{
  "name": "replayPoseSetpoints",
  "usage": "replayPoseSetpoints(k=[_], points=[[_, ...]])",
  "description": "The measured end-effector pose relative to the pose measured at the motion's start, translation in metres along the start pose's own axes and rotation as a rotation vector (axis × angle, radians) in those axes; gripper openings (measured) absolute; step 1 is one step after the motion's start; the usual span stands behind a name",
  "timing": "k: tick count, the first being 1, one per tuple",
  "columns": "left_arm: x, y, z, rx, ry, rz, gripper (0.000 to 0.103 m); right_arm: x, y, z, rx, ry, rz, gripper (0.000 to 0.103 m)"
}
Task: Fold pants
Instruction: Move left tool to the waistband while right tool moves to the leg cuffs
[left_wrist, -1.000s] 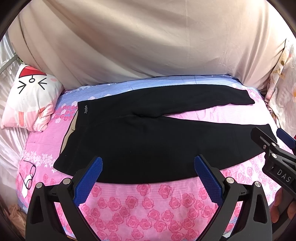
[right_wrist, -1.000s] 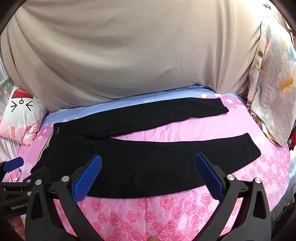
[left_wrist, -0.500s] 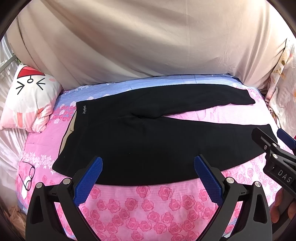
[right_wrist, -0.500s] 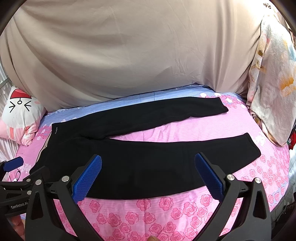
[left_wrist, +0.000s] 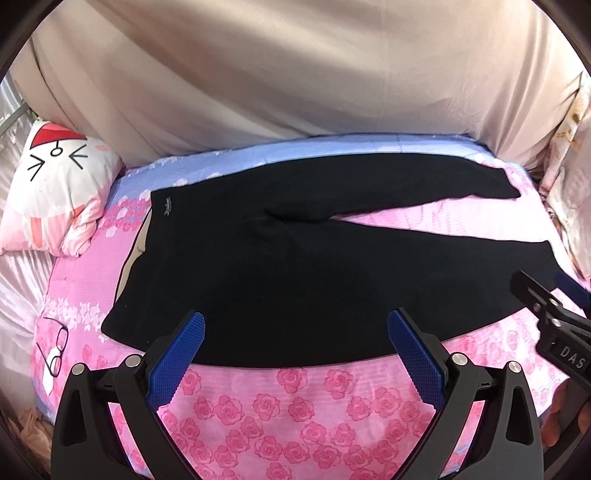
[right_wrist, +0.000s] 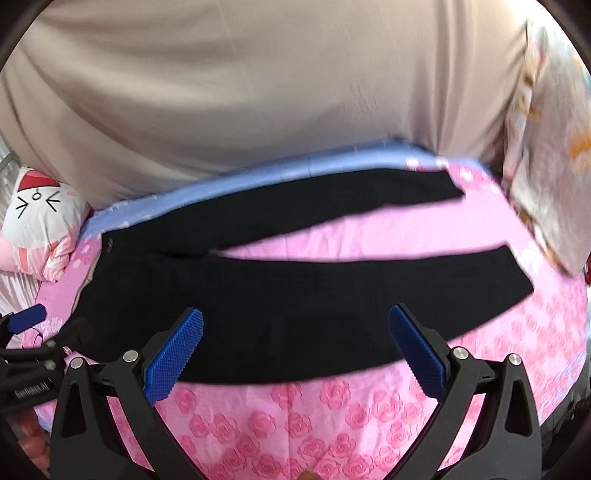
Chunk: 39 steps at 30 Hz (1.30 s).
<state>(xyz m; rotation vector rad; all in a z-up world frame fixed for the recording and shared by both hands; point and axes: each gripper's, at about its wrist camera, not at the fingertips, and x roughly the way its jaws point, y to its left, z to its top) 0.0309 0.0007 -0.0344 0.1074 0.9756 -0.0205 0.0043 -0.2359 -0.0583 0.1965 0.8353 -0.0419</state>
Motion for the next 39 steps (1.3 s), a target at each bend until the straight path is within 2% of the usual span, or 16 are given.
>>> replayPoseSetpoints(k=[4, 7, 12, 15, 19, 23, 26, 29, 38, 39], points=[[0.021, 0.007, -0.003, 0.005, 0.038, 0.037, 0.098, 0.017, -0.038, -0.006, 0.045, 0.054, -0.064, 0.098], [0.034, 0.014, -0.004, -0.009, 0.064, 0.052, 0.098, 0.027, -0.087, -0.007, 0.086, 0.086, -0.160, 0.098], [0.059, 0.018, -0.007, -0.012, 0.105, 0.095, 0.098, 0.044, -0.196, -0.012, 0.270, 0.157, -0.270, 0.098], [0.071, 0.013, -0.007, -0.013, 0.146, 0.114, 0.098, 0.057, -0.229, -0.010, 0.275, 0.179, -0.310, 0.098], [0.077, -0.005, -0.006, -0.003, 0.158, 0.127, 0.098, 0.076, -0.254, -0.013, 0.232, 0.215, -0.356, 0.098], [0.082, -0.022, -0.007, -0.003, 0.144, 0.132, 0.098, 0.094, -0.261, -0.021, 0.256, 0.272, -0.319, 0.098], [0.095, -0.025, -0.016, -0.021, 0.180, 0.148, 0.098, 0.094, -0.260, -0.031, 0.303, 0.271, -0.262, 0.094], [0.103, -0.014, -0.025, -0.065, 0.221, 0.154, 0.098, 0.094, -0.249, -0.031, 0.275, 0.279, -0.231, 0.093], [0.117, 0.019, -0.038, -0.076, 0.229, 0.214, 0.098, 0.095, -0.205, -0.023, 0.230, 0.288, -0.138, 0.093], [0.117, 0.027, -0.040, -0.094, 0.231, 0.216, 0.098, 0.092, -0.199, -0.026, 0.236, 0.294, -0.105, 0.093]])
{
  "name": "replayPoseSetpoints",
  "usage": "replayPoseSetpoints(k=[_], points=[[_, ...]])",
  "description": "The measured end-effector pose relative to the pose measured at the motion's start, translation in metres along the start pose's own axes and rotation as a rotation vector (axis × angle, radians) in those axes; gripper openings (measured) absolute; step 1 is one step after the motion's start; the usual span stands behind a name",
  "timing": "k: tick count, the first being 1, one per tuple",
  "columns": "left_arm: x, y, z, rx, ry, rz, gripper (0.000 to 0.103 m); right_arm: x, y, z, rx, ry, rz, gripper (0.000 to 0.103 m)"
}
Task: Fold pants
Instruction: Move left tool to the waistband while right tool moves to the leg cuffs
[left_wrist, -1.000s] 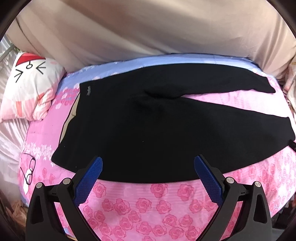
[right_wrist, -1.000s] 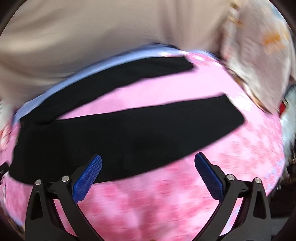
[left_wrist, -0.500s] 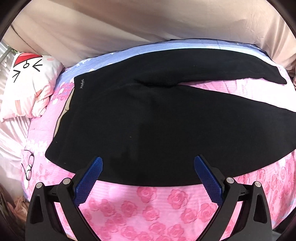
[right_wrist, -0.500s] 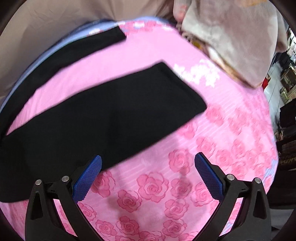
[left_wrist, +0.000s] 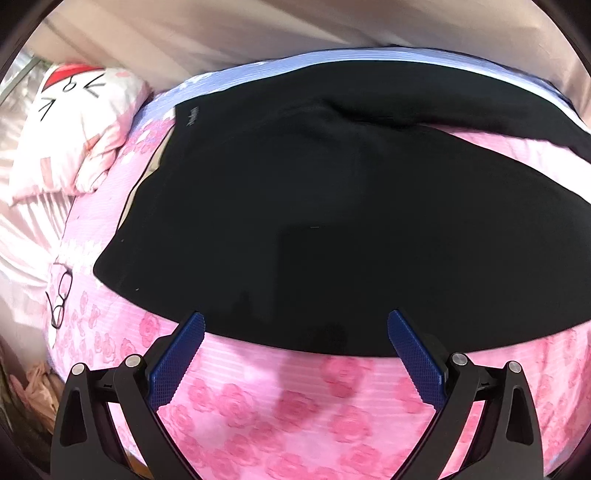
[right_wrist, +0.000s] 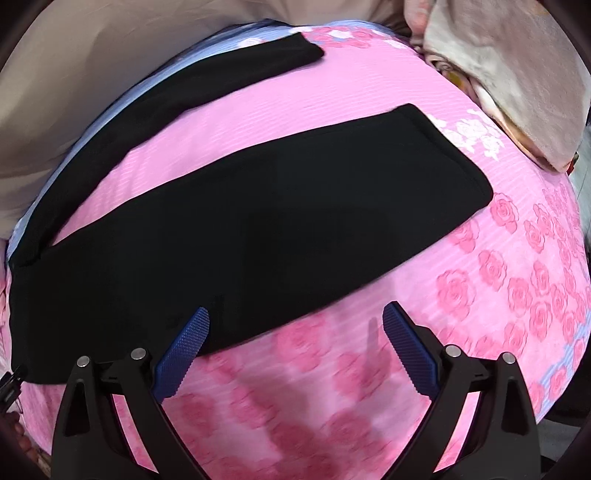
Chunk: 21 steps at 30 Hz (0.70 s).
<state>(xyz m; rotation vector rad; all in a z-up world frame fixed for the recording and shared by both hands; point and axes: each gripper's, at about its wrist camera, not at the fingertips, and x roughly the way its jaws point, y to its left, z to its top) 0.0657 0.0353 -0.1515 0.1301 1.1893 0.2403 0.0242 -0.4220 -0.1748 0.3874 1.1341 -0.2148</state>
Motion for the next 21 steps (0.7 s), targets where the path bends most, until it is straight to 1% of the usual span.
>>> replayPoseSetpoints(k=[2, 3, 4, 5, 7, 8, 9, 11, 14, 16, 17, 18, 19, 20, 21], points=[[0.007, 0.024, -0.002, -0.063, 0.011, -0.017, 0.098, -0.001, 0.008, -0.009, 0.001, 0.016, 0.036, 0.093], [0.012, 0.038, -0.003, -0.091, 0.020, -0.002, 0.098, 0.000, 0.014, -0.014, -0.016, 0.024, 0.043, 0.091], [0.016, 0.048, -0.004, -0.107, 0.025, 0.016, 0.098, 0.001, 0.018, -0.017, -0.032, 0.030, 0.050, 0.082], [0.021, 0.063, -0.006, -0.127, 0.030, 0.034, 0.098, 0.005, 0.026, -0.020, -0.049, 0.047, 0.059, 0.078], [0.030, 0.085, -0.008, -0.162, 0.045, 0.048, 0.098, 0.012, 0.036, -0.024, -0.057, 0.074, 0.074, 0.078], [0.035, 0.096, -0.008, -0.178, 0.048, 0.046, 0.098, 0.012, 0.045, -0.024, -0.074, 0.064, 0.058, 0.078], [0.039, 0.104, -0.006, -0.188, 0.046, 0.063, 0.098, 0.013, 0.050, -0.023, -0.082, 0.064, 0.056, 0.078], [0.042, 0.112, 0.000, -0.186, 0.027, 0.076, 0.098, 0.010, 0.063, -0.021, -0.092, 0.049, 0.044, 0.077], [0.042, 0.110, 0.011, -0.141, -0.001, 0.092, 0.098, -0.002, 0.078, -0.010, -0.115, 0.006, 0.014, 0.078], [0.033, 0.110, 0.019, -0.123, -0.043, 0.096, 0.098, -0.014, 0.085, 0.008, -0.141, -0.035, 0.010, 0.081], [0.028, 0.111, 0.024, -0.124, -0.066, 0.088, 0.098, -0.020, 0.087, 0.024, -0.160, -0.068, -0.004, 0.084], [0.024, 0.112, 0.030, -0.128, -0.071, 0.078, 0.098, -0.024, 0.086, 0.040, -0.166, -0.103, -0.025, 0.092], [0.021, 0.111, 0.033, -0.132, -0.071, 0.070, 0.098, -0.027, 0.080, 0.066, -0.161, -0.151, -0.054, 0.095], [0.018, 0.111, 0.037, -0.134, -0.077, 0.059, 0.098, -0.027, 0.071, 0.075, -0.149, -0.174, -0.056, 0.095], [0.018, 0.110, 0.040, -0.133, -0.085, 0.065, 0.098, -0.021, 0.060, 0.100, -0.122, -0.191, -0.051, 0.095]])
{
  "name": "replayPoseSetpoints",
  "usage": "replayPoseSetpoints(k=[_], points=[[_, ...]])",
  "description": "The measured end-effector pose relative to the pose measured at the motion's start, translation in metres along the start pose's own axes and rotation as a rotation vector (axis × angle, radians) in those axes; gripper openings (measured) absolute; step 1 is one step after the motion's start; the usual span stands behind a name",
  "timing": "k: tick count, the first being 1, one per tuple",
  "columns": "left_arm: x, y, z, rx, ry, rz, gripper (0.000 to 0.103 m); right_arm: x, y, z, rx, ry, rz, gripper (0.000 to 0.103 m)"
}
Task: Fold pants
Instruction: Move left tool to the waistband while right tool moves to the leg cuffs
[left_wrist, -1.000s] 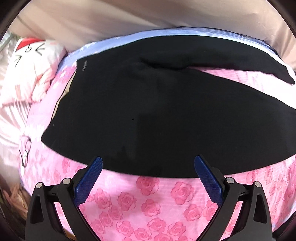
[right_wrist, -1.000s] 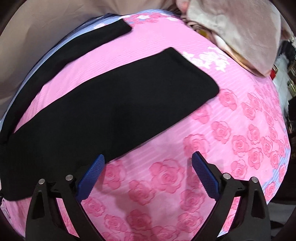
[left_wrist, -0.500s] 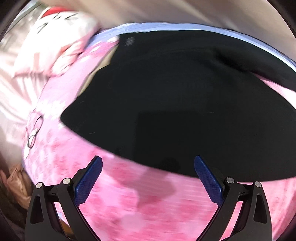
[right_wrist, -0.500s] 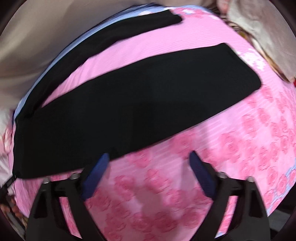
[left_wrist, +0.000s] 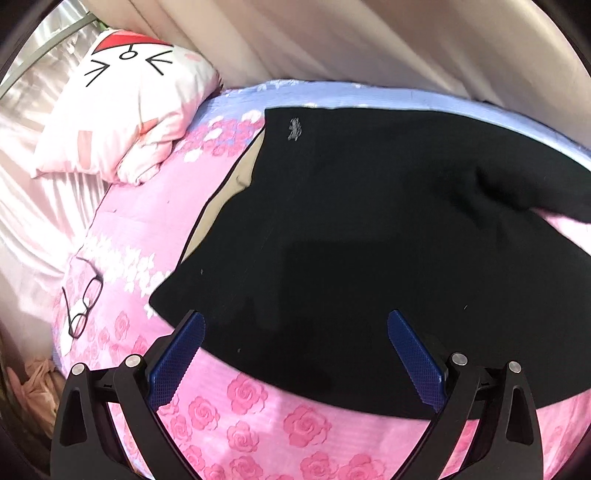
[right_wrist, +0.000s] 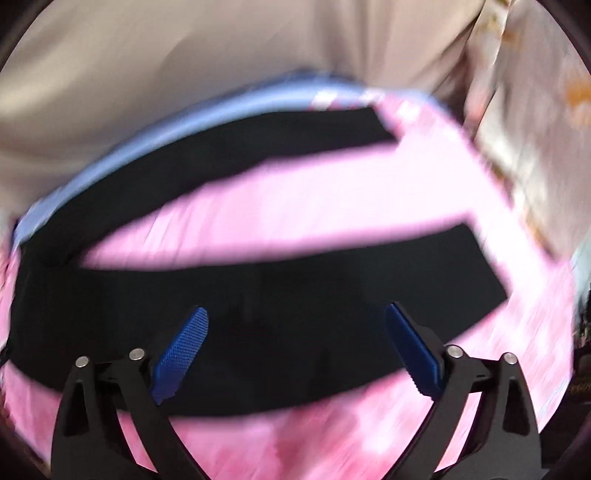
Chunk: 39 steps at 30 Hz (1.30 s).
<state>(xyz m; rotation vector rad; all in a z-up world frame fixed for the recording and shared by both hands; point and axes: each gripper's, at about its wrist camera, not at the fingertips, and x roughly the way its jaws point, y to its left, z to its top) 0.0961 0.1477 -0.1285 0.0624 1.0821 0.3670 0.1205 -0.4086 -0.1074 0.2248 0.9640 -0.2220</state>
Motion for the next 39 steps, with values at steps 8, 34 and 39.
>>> replayPoseSetpoints(k=[8, 34, 39], points=[[0.020, 0.002, -0.025, -0.039, 0.092, 0.063, 0.098, 0.029, -0.028, 0.009, 0.002, 0.089, 0.008, 0.094], [-0.008, 0.013, -0.020, -0.012, 0.050, 0.082, 0.096, -0.021, -0.067, -0.046, 0.063, 0.025, -0.027, 0.075], [0.043, 0.017, 0.101, -0.046, -0.009, 0.083, 0.098, 0.034, -0.073, 0.088, -0.013, -0.083, -0.028, 0.082]])
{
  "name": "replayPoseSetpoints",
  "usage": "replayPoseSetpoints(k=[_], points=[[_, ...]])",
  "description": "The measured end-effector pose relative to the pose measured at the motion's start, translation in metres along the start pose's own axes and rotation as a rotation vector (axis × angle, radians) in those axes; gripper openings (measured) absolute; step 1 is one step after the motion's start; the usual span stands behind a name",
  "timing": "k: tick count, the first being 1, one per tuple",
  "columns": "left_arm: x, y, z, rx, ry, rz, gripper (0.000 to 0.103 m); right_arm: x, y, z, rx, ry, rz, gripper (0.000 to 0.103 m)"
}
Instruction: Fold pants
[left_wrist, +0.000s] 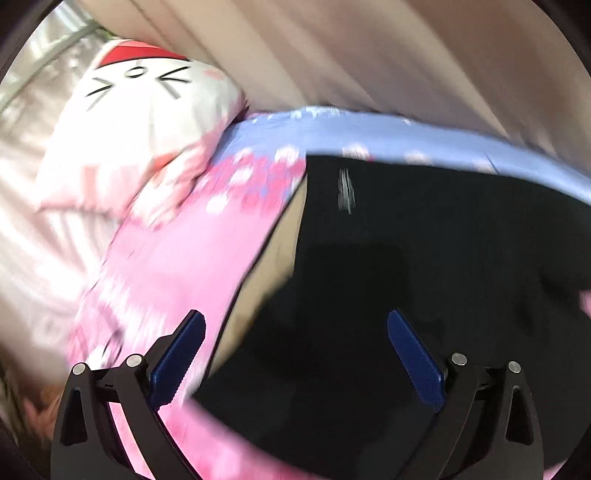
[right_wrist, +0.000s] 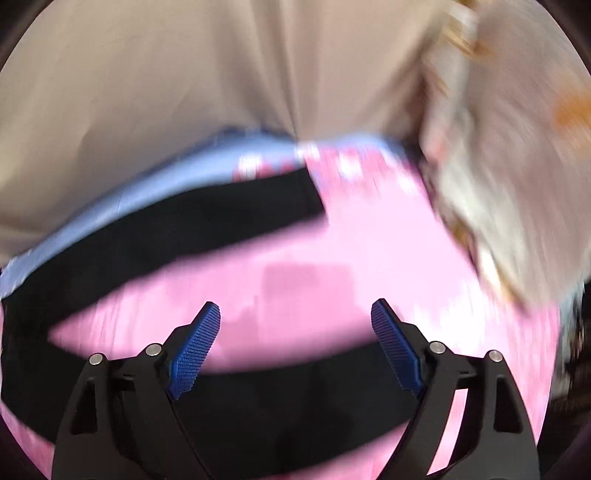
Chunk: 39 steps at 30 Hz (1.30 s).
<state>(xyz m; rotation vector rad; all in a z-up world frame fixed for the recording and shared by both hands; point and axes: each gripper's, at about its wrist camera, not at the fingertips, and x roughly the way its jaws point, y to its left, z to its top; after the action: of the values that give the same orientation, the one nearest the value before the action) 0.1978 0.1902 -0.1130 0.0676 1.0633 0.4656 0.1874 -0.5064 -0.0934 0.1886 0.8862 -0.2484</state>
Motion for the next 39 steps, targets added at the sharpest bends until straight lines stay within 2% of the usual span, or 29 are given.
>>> replayPoseSetpoints(k=[2, 5, 7, 11, 13, 14, 15, 17, 19, 20, 22, 23, 25, 26, 27, 28, 29, 30, 31, 32, 34, 36, 37, 38, 39], points=[[0.041, 0.004, 0.041, -0.014, 0.018, 0.013, 0.098, 0.047, 0.000, 0.045, -0.027, 0.025, 0.017, 0.082], [0.085, 0.010, 0.075, -0.058, 0.076, 0.021, 0.098, 0.103, 0.000, 0.082, -0.005, 0.084, 0.004, 0.082], [0.101, 0.012, 0.086, -0.068, 0.086, 0.023, 0.098, 0.135, -0.002, 0.096, 0.020, 0.096, -0.033, 0.082], [0.125, 0.020, 0.103, -0.081, 0.126, 0.006, 0.098, 0.175, -0.010, 0.104, 0.053, 0.152, -0.010, 0.082], [0.138, 0.023, 0.109, -0.087, 0.165, -0.033, 0.098, 0.191, -0.005, 0.104, 0.032, 0.171, -0.020, 0.083], [0.143, 0.021, 0.112, -0.085, 0.167, -0.037, 0.098, 0.192, -0.002, 0.104, 0.012, 0.153, -0.025, 0.081], [0.143, 0.018, 0.115, -0.073, 0.154, -0.040, 0.098, 0.192, 0.001, 0.104, 0.002, 0.138, -0.021, 0.079], [0.144, 0.010, 0.120, -0.027, 0.128, -0.046, 0.097, 0.193, 0.002, 0.105, 0.004, 0.121, 0.001, 0.061], [0.145, 0.000, 0.126, 0.002, 0.115, -0.052, 0.095, 0.194, 0.006, 0.108, 0.001, 0.112, 0.013, 0.050], [0.145, -0.004, 0.129, 0.011, 0.110, -0.051, 0.084, 0.196, 0.008, 0.109, -0.007, 0.110, 0.019, 0.042], [0.148, -0.012, 0.132, 0.021, 0.116, -0.067, 0.069, 0.195, 0.013, 0.110, -0.018, 0.112, 0.031, 0.031], [0.148, -0.014, 0.134, 0.009, 0.110, -0.079, 0.055, 0.195, 0.016, 0.111, -0.020, 0.114, 0.038, 0.029], [0.146, -0.013, 0.138, -0.027, 0.117, -0.117, 0.038, 0.190, 0.016, 0.109, -0.030, 0.112, 0.036, 0.029], [0.144, -0.011, 0.140, -0.035, 0.115, -0.107, 0.032, 0.191, 0.018, 0.108, -0.027, 0.112, 0.041, 0.029], [0.142, -0.008, 0.141, -0.044, 0.114, -0.107, 0.031, 0.191, 0.016, 0.109, -0.010, 0.116, 0.053, 0.030], [0.141, -0.004, 0.143, -0.052, 0.113, -0.111, 0.031, 0.192, 0.013, 0.110, 0.015, 0.125, 0.070, 0.034], [0.140, 0.000, 0.143, -0.057, 0.113, -0.111, 0.036, 0.187, 0.009, 0.099, 0.026, 0.130, 0.081, 0.038], [0.141, 0.003, 0.142, -0.062, 0.125, -0.123, 0.048, 0.188, 0.008, 0.099, 0.028, 0.134, 0.085, 0.038], [0.144, 0.007, 0.141, -0.064, 0.156, -0.108, 0.082, 0.190, 0.008, 0.099, 0.022, 0.134, 0.088, 0.042], [0.148, 0.012, 0.140, -0.071, 0.165, -0.077, 0.093, 0.192, 0.010, 0.098, 0.012, 0.136, 0.097, 0.053], [0.155, 0.016, 0.138, -0.082, 0.165, -0.090, 0.093, 0.195, 0.019, 0.095, -0.023, 0.125, 0.094, 0.060], [0.160, 0.013, 0.137, -0.084, 0.167, -0.107, 0.093, 0.200, 0.022, 0.089, -0.063, 0.108, 0.067, 0.057], [0.162, 0.010, 0.139, -0.072, 0.144, -0.100, 0.090, 0.200, 0.023, 0.088, -0.064, 0.098, 0.067, 0.047], [0.160, 0.007, 0.140, -0.057, 0.116, -0.090, 0.074, 0.200, 0.022, 0.088, -0.052, 0.093, 0.078, 0.034], [0.159, 0.005, 0.142, -0.050, 0.100, -0.107, 0.059, 0.201, 0.022, 0.089, -0.045, 0.093, 0.085, 0.028]])
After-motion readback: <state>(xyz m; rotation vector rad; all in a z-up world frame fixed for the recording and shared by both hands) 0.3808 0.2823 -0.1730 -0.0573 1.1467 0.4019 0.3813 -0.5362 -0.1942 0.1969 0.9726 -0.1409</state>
